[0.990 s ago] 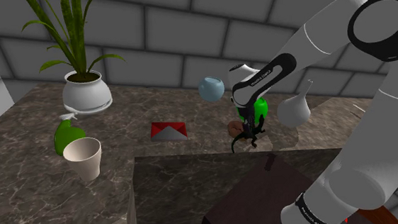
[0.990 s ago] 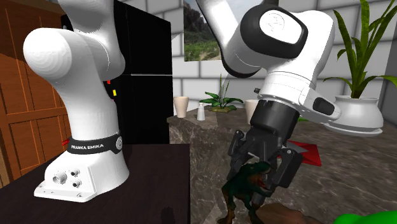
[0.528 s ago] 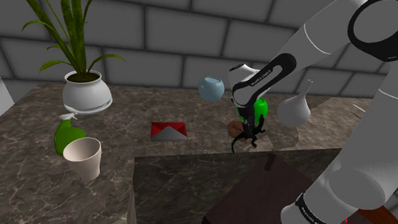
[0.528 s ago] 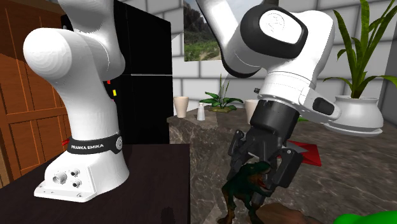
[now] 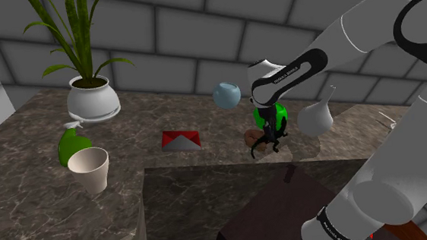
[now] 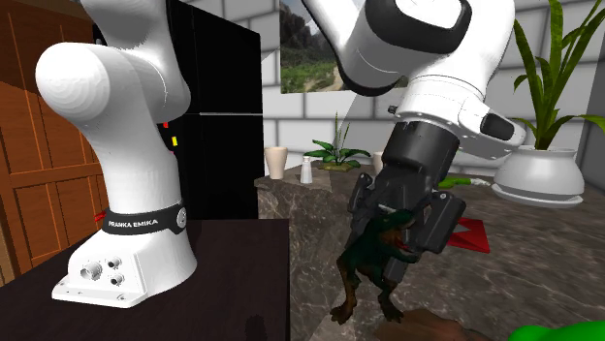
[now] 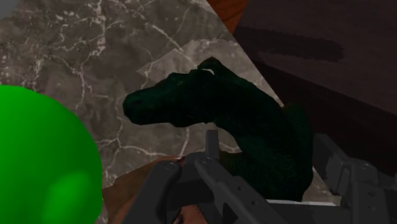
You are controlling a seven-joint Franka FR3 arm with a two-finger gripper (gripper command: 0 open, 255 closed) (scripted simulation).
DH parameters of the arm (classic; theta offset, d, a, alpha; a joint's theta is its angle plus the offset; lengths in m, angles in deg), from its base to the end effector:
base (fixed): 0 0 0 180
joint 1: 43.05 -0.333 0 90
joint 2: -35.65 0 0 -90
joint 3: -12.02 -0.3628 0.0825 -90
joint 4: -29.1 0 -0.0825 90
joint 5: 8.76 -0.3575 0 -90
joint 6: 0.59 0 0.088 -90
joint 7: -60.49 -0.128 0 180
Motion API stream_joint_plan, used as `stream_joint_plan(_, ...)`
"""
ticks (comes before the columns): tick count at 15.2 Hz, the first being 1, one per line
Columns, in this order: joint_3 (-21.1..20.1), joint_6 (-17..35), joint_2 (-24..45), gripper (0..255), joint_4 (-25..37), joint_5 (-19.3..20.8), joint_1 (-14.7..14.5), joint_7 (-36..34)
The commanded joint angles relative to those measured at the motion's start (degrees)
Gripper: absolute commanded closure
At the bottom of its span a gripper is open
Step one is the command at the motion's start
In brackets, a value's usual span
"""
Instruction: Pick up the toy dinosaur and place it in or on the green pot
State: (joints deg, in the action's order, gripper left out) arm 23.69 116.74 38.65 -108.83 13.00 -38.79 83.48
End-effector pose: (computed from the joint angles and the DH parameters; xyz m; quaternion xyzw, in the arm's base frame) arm 0.4005 -0.1426 0.3169 0.9515 0.1770 -0.2399 0.0760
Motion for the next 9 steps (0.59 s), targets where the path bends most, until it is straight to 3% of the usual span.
stream_joint_plan(1, -0.1, -1.6, -1.1, 255, 0.5, -0.1, -0.1, 0.4)
stream_joint_plan(9, -0.3, -7.7, -5.6, 255, 2.3, -0.4, -0.3, 1.8)
